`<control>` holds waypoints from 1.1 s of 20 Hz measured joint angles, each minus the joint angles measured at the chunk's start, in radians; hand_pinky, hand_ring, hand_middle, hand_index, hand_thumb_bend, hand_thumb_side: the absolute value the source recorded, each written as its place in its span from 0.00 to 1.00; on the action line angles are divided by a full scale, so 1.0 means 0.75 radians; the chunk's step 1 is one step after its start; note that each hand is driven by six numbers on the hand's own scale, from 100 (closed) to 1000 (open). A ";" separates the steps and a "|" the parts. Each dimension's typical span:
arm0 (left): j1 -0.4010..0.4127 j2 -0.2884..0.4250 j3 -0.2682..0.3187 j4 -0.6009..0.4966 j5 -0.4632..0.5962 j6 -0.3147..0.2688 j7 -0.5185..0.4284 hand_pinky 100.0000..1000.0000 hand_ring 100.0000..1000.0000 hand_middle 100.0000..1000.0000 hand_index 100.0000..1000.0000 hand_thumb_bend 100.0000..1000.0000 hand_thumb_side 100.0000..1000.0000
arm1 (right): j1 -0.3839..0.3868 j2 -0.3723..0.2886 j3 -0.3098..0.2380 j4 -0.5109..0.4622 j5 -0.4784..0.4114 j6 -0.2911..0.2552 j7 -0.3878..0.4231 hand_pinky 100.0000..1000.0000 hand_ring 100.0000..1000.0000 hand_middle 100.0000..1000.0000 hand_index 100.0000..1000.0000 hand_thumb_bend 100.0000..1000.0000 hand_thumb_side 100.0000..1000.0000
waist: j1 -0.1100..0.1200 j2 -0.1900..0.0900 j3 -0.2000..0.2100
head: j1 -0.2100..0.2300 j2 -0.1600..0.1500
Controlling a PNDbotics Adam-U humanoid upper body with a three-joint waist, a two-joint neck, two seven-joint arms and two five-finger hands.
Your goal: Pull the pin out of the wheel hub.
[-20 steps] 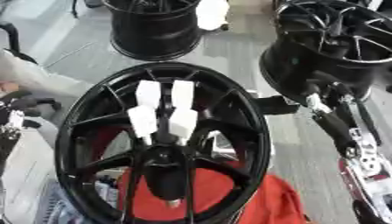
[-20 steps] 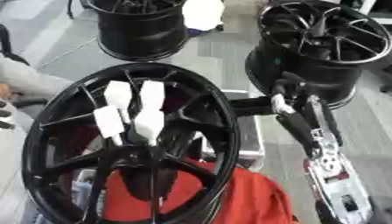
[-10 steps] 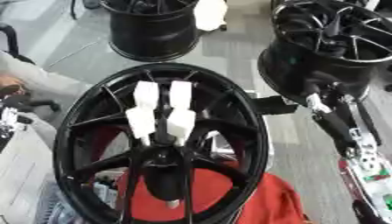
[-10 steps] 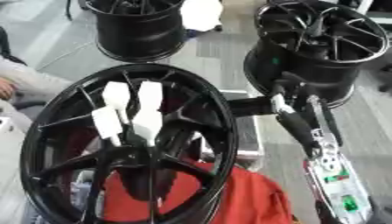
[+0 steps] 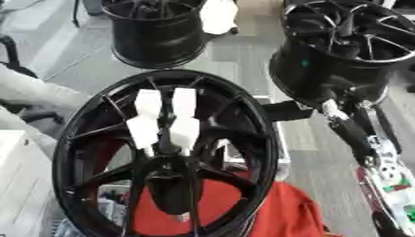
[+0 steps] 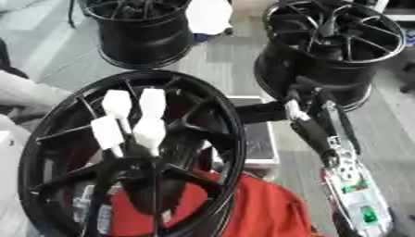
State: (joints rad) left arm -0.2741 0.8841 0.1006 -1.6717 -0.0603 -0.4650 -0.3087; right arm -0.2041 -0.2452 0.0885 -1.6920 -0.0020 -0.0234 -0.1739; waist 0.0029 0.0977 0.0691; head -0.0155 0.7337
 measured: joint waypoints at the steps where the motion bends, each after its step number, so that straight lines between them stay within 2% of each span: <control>1: -0.040 0.054 -0.038 0.015 0.008 -0.034 -0.046 0.66 0.71 0.72 0.88 0.09 0.51 | 0.001 -0.001 0.003 0.000 0.000 0.001 0.002 0.64 0.68 0.73 0.86 0.00 0.34 | 0.002 -0.003 -0.004 | 0.001 0.000; 2: -0.082 0.100 -0.079 0.028 0.010 -0.066 -0.102 0.66 0.71 0.72 0.88 0.10 0.51 | 0.002 -0.002 0.006 0.000 0.000 0.001 0.005 0.64 0.68 0.73 0.86 0.00 0.34 | 0.004 -0.006 -0.009 | 0.004 0.000; 3: -0.132 0.136 -0.121 0.041 0.010 -0.095 -0.170 0.68 0.72 0.74 0.88 0.15 0.51 | 0.003 -0.005 0.007 0.000 0.000 0.001 0.008 0.64 0.68 0.73 0.86 0.00 0.34 | 0.007 -0.008 -0.015 | 0.006 0.001; 5: -0.247 0.173 -0.207 0.071 -0.002 -0.135 -0.323 0.69 0.73 0.75 0.88 0.19 0.49 | 0.003 -0.011 0.013 0.001 0.000 0.001 0.014 0.64 0.68 0.73 0.86 0.00 0.34 | 0.015 -0.014 -0.023 | 0.011 0.005; 8: -0.433 0.168 -0.312 0.134 -0.044 -0.043 -0.414 0.70 0.72 0.75 0.88 0.26 0.48 | 0.006 -0.018 0.017 0.006 0.001 0.002 0.019 0.64 0.68 0.73 0.86 0.00 0.34 | 0.027 -0.021 -0.029 | 0.017 0.007; 11: -0.595 0.104 -0.396 0.210 -0.105 0.014 -0.471 0.69 0.72 0.76 0.87 0.36 0.45 | 0.016 -0.022 0.023 0.008 0.001 0.002 0.025 0.64 0.68 0.73 0.86 0.00 0.34 | 0.033 -0.027 -0.035 | 0.022 0.018; 13: -0.681 0.044 -0.459 0.270 -0.177 0.021 -0.478 0.67 0.71 0.75 0.86 0.42 0.46 | 0.018 -0.022 0.023 0.009 0.001 0.002 0.027 0.64 0.68 0.73 0.86 0.00 0.34 | 0.039 -0.029 -0.042 | 0.027 0.020; 17: -0.806 -0.093 -0.574 0.413 -0.367 -0.011 -0.446 0.66 0.71 0.74 0.85 0.47 0.41 | 0.023 -0.024 0.031 0.012 0.001 0.002 0.032 0.64 0.68 0.73 0.86 0.00 0.34 | 0.043 -0.032 -0.055 | 0.032 0.029; 22: -0.879 -0.218 -0.656 0.557 -0.553 -0.078 -0.379 0.64 0.69 0.72 0.85 0.49 0.40 | 0.024 -0.024 0.038 0.016 0.001 0.002 0.037 0.64 0.68 0.73 0.86 0.00 0.34 | 0.045 -0.031 -0.070 | 0.045 0.029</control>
State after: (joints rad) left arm -0.9333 0.7204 -0.3914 -1.2539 -0.4751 -0.5234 -0.5928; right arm -0.1864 -0.2633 0.1172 -1.6798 -0.0013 -0.0223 -0.1458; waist 0.0366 0.0744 0.0168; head 0.0184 0.7556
